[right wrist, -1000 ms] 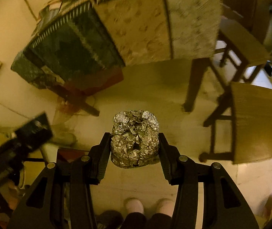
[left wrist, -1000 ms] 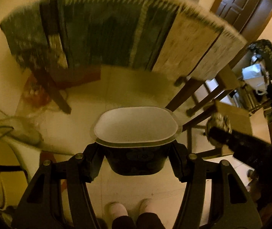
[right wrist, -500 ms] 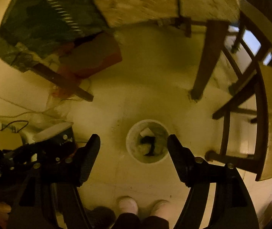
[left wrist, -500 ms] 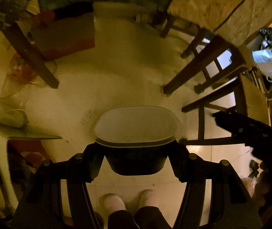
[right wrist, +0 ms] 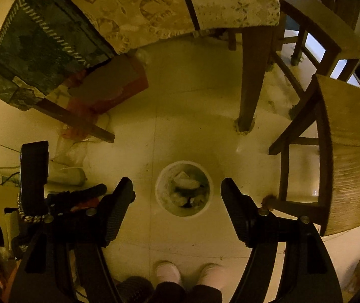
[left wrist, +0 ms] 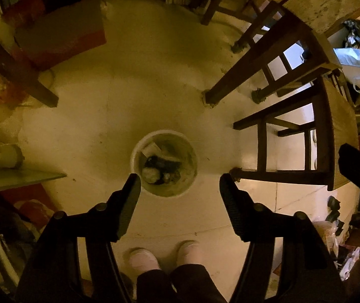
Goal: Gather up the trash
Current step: 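Raise both empty tools and turn back toward the table, then move both open tools over the items on the table, then grasp the dark green bottle with the left tool while the right tool grasps the round silver lid, then lift the green bottle and silver lid and carry them toward the basin, then lower both held items over the white basin and open both tools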
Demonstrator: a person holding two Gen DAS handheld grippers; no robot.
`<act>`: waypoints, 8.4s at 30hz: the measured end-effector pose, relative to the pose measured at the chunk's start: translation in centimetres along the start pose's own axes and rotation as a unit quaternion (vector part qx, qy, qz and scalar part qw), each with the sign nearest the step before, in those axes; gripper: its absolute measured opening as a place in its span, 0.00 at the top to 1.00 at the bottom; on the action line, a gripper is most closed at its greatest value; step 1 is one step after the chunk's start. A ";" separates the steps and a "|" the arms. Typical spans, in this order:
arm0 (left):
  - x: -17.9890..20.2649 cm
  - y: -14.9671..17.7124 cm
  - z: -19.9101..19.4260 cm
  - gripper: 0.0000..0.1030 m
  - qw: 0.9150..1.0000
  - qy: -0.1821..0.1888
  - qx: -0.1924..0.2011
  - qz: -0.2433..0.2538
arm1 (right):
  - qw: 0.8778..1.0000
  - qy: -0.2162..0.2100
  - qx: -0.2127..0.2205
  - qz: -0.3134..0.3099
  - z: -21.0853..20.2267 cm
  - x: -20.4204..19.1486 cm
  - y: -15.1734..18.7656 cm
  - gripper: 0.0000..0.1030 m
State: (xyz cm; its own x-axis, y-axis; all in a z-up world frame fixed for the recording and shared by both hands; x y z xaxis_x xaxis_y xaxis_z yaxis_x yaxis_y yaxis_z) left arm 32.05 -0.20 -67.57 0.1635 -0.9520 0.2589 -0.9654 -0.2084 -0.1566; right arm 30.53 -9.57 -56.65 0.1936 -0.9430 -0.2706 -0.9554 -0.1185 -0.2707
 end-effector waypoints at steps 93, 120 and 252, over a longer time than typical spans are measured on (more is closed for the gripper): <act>10.0 -28.8 -58.1 0.10 0.888 -0.082 0.450 0.032 | 0.929 0.021 0.351 -0.117 -41.8 -11.7 -31.2 0.06; -11.9 -55.9 -31.5 0.35 0.983 0.014 0.160 -0.094 | 0.988 0.057 0.140 0.016 -13.0 -13.1 -47.9 0.06; 8.1 -0.2 -39.8 0.60 0.968 0.047 0.243 0.049 | 0.992 0.011 0.117 -0.040 -26.7 -9.4 -1.3 0.32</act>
State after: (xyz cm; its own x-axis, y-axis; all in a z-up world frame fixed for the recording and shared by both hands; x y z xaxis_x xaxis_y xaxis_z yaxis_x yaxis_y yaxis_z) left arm 25.49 1.03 -27.53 0.0347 -0.9528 0.3016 -0.7621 -0.2205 -0.6087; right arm 23.97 -8.89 -29.11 0.2598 -0.9402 -0.2203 -0.8582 -0.1201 -0.4991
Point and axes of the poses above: each gripper's, at about its wrist camera, not at the fingertips, and z roughly the way its jaws point, x to its right, y to its underside, the point moved 7 cm from there along z, roughly the way its jaws point, and after that the axes turned 3 degrees about y, right-handed, at the moved point
